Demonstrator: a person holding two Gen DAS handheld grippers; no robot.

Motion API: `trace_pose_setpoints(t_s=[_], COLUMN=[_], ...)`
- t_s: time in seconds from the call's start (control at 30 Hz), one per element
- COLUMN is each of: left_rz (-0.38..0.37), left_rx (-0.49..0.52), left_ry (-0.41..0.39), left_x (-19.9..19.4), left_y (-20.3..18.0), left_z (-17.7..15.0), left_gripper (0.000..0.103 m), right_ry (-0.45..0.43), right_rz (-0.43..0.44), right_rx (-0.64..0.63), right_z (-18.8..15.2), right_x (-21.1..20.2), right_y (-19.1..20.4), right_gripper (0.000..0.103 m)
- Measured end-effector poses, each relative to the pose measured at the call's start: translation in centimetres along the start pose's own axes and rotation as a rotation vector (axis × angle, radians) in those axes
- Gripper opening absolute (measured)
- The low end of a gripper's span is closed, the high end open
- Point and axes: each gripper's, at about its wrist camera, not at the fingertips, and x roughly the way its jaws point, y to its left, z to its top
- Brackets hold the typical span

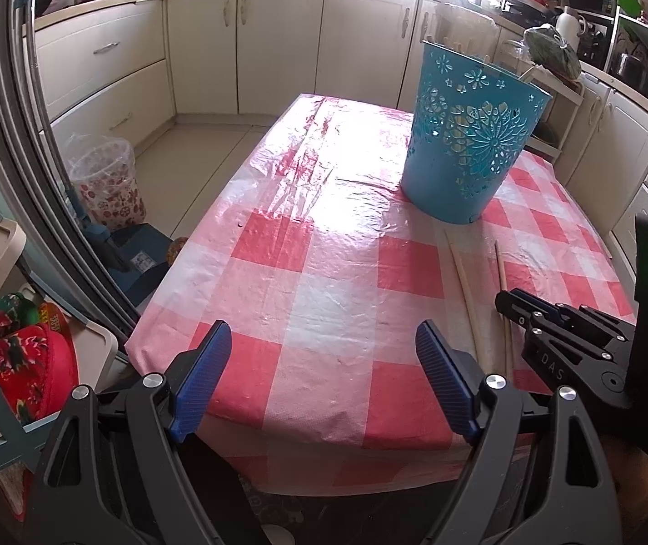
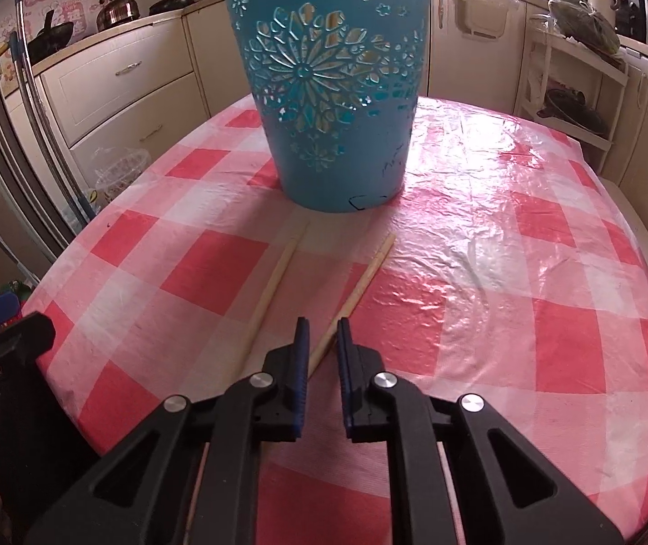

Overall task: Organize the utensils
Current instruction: 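Reach the open right tool back to the loose chopsticks on the cloth, then close the left tool on a loose wooden chopstick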

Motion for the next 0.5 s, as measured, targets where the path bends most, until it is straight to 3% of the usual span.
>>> trace_pose_setpoints(t_s=[0.23, 0.3, 0.4, 0.5], left_rz=[-0.120, -0.120, -0.107, -0.081], left_rx=[0.087, 0.104, 0.123, 0.144], left_ry=[0.083, 0.099, 0.119, 0.141], left_x=[2.8, 4.1, 6.0, 7.7], left_y=[-4.6, -6.2, -8.2, -9.5], left_z=[2.5, 3.2, 3.9, 4.4], left_gripper=[0.079, 0.079, 0.077, 0.065], right_ry=[0.008, -0.003, -0.020, -0.033], right_rz=[0.028, 0.027, 0.035, 0.045], right_rx=[0.013, 0.053, 0.127, 0.158], right_z=[-1.7, -1.9, -1.9, -1.8], right_x=[-2.1, -2.4, -2.5, -2.3], right_y=[-3.7, -4.8, -6.0, -6.6], right_gripper=[0.012, 0.013, 0.025, 0.026])
